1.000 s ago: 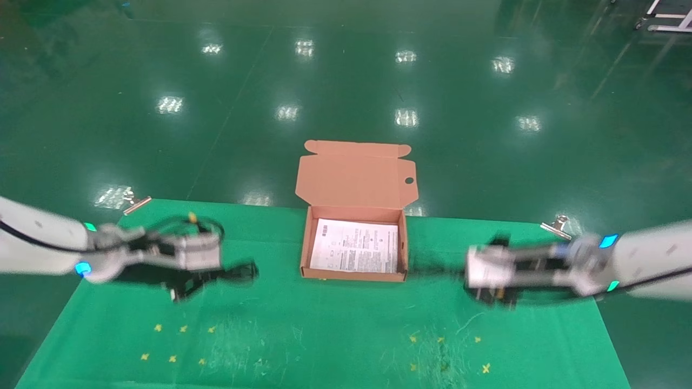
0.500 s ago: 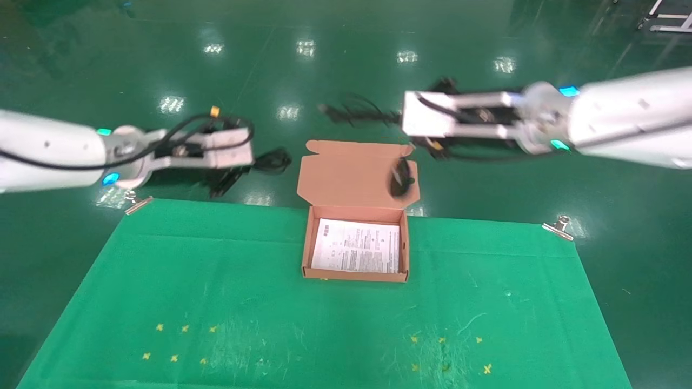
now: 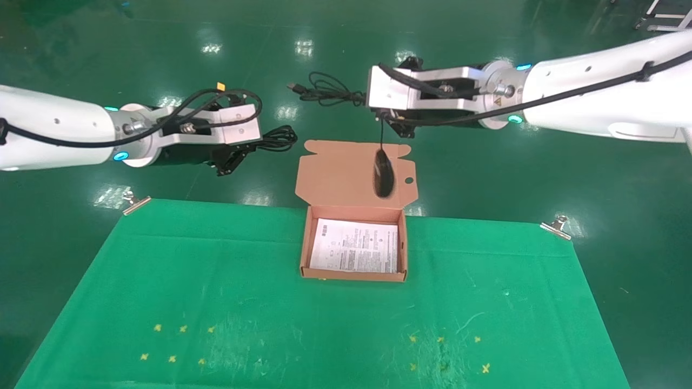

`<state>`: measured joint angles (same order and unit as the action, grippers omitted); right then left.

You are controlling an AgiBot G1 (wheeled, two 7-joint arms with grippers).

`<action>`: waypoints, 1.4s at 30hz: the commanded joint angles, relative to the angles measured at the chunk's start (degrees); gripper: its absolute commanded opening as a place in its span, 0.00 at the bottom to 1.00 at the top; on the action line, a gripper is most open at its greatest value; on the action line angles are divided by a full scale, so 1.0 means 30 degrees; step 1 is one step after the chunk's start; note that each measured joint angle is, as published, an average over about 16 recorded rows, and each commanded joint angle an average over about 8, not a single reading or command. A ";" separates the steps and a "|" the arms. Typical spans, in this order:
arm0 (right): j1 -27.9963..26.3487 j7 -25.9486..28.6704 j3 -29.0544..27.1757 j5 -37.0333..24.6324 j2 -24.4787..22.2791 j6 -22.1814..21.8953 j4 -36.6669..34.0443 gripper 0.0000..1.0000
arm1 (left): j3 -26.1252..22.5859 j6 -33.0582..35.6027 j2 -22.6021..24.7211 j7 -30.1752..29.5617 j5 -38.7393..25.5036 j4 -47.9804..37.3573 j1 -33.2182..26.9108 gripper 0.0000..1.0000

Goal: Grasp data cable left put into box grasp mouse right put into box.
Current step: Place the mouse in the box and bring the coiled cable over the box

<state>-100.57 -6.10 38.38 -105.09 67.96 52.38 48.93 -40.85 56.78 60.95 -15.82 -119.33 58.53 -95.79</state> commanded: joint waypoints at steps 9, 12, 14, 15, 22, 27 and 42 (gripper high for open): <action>0.0923 -0.0014 0.0168 0.0054 0.0364 -0.0277 -0.0612 0.00 | -0.0232 0.0176 -0.0662 -0.0438 -0.0713 0.0698 0.0636 0.00; 0.1170 -0.0169 0.0262 0.0070 0.0742 -0.0444 -0.1160 0.00 | -0.0345 0.0465 -0.0967 -0.0753 -0.0992 0.0945 0.0890 0.00; 0.1289 -0.0338 0.0326 0.0083 0.1075 -0.0596 -0.1658 0.00 | -0.0429 0.0668 -0.1154 -0.1012 -0.1218 0.0996 0.1053 0.00; 0.1327 -0.0450 0.0355 0.0094 0.1257 -0.0675 -0.1935 0.00 | -0.0465 0.0752 -0.1241 -0.1142 -0.1341 0.0987 0.1119 0.00; 0.1574 -0.1545 0.0460 0.0508 0.2490 -0.1028 -0.4001 0.00 | -0.0681 0.1103 -0.1733 -0.1927 -0.2280 0.0835 0.1416 0.00; 0.1961 -0.2155 0.0447 0.1391 0.3005 -0.1024 -0.5064 0.00 | -0.0751 0.1273 -0.1886 -0.2263 -0.2605 0.1019 0.1510 0.00; 0.2948 -0.1842 0.1577 0.3992 0.3297 -0.2413 -0.8434 0.00 | -0.0760 0.1335 -0.1943 -0.2530 -0.2753 0.1309 0.1591 0.00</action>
<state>-91.88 -11.77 43.20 -93.38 77.88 45.38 24.21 -43.13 60.78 55.12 -23.39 -127.57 62.43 -91.02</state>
